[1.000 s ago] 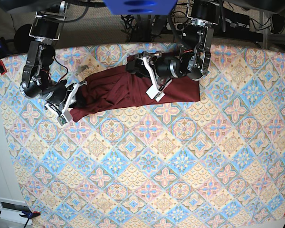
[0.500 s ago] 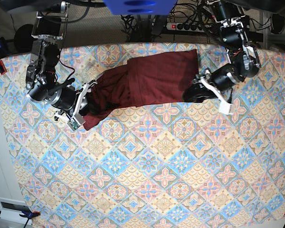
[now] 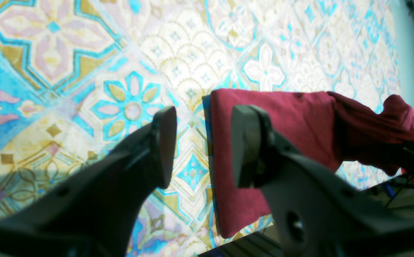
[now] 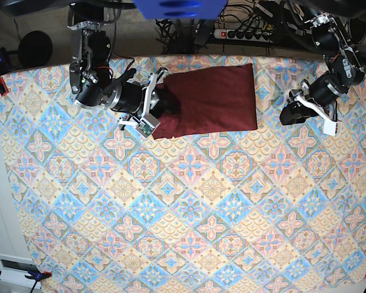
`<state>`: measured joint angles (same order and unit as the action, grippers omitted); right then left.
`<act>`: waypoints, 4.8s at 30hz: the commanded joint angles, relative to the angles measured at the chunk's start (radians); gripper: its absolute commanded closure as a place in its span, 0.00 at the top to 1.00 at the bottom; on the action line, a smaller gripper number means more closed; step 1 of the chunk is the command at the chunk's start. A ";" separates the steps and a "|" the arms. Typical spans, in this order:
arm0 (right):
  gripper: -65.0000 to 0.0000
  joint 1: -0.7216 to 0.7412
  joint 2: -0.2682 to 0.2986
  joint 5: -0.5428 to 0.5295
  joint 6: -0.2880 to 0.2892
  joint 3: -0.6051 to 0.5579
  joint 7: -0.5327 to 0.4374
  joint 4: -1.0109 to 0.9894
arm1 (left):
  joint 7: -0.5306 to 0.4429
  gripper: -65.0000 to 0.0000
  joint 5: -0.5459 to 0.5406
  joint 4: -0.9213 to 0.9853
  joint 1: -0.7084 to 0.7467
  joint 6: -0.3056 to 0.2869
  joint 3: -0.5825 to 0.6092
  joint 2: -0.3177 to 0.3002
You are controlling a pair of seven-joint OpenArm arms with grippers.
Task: Layout the t-shirt on the table in an organized manner, then fold the t-shirt properly
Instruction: 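Press and fold the bundle further with both grippers toward the middle, then grasp the bundle edges with both grippers and fold it over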
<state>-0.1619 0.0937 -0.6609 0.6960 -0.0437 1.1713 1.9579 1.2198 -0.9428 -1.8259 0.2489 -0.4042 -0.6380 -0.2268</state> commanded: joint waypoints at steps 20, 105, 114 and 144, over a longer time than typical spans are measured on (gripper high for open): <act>0.00 0.072 -0.139 0.040 0.002 -0.192 -0.034 0.027 | -0.016 0.35 0.037 0.065 0.022 -0.003 0.025 0.000; 0.14 0.241 -0.024 0.419 0.002 -0.644 -0.353 -0.202 | -0.127 0.35 -0.081 -0.054 0.198 -0.003 0.131 -0.076; 0.14 0.167 -0.018 0.415 0.002 -0.485 -0.324 -0.010 | -0.127 0.35 -0.101 -0.127 0.263 -0.063 0.129 -0.084; 0.14 0.143 0.061 0.415 0.002 -0.387 -0.324 -0.016 | -0.047 0.24 0.140 -0.008 0.060 -0.100 0.625 -0.135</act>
<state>-0.0330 0.1551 -0.2321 0.6968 -0.4328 0.8719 1.9232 1.1835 -0.7895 -1.8202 0.3149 -0.5011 -0.0048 -0.3515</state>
